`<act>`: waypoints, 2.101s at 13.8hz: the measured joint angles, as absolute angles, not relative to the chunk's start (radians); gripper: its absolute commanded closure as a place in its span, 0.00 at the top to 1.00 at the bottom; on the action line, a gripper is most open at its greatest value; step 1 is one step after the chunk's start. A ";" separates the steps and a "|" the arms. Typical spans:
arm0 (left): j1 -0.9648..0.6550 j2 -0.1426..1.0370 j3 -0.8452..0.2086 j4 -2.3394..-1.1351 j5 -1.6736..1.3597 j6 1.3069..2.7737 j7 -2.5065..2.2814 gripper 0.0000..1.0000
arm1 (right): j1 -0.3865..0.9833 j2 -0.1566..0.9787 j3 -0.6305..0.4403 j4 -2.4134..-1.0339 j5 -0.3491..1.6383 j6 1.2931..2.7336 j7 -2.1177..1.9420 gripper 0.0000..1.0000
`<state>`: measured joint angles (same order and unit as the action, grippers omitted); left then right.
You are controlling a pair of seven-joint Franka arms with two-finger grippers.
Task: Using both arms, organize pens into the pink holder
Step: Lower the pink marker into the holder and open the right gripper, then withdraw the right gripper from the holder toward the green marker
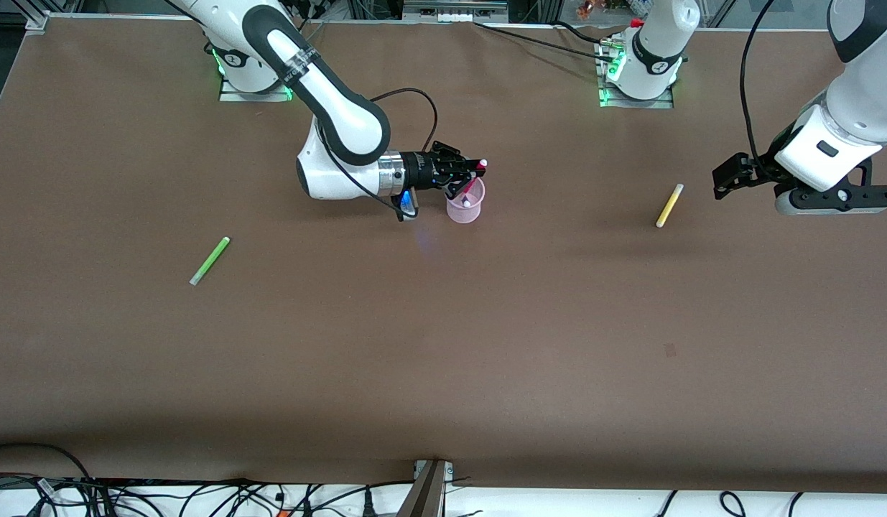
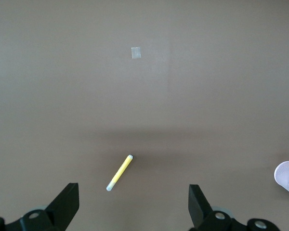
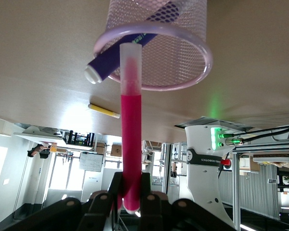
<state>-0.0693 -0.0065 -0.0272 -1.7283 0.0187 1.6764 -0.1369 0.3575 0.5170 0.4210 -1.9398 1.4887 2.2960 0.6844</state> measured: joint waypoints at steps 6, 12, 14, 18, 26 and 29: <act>-0.069 -0.006 -0.027 -1.728 0.019 1.676 -0.137 1.00 | 0.358 0.535 0.421 -1.940 1.503 2.297 0.653 0.07; -0.069 -0.006 -0.025 -1.728 0.019 1.676 -0.137 1.00 | 0.359 0.553 0.421 -1.939 1.503 2.313 0.626 0.69; -0.069 -0.006 -0.021 -1.728 0.019 1.676 -0.137 1.00 | 0.359 0.553 0.421 -1.938 1.503 2.314 0.624 0.76; -0.069 -0.006 -0.019 -1.728 0.019 1.676 -0.137 1.00 | 0.358 0.539 0.418 -1.923 1.486 2.323 0.616 0.81; -0.069 -0.005 -0.018 -1.728 0.019 1.676 -0.137 1.00 | 0.355 0.430 0.359 -1.788 0.728 2.249 0.831 1.00; -0.069 -0.005 -0.018 -1.728 0.019 1.676 -0.137 1.00 | 0.355 0.370 0.295 -1.752 0.445 2.163 0.796 1.00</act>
<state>-0.0692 -0.0054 -0.0175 -1.7283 0.0187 1.6760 -0.1370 0.3549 0.3704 0.2951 -1.7523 0.4446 2.1630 0.7956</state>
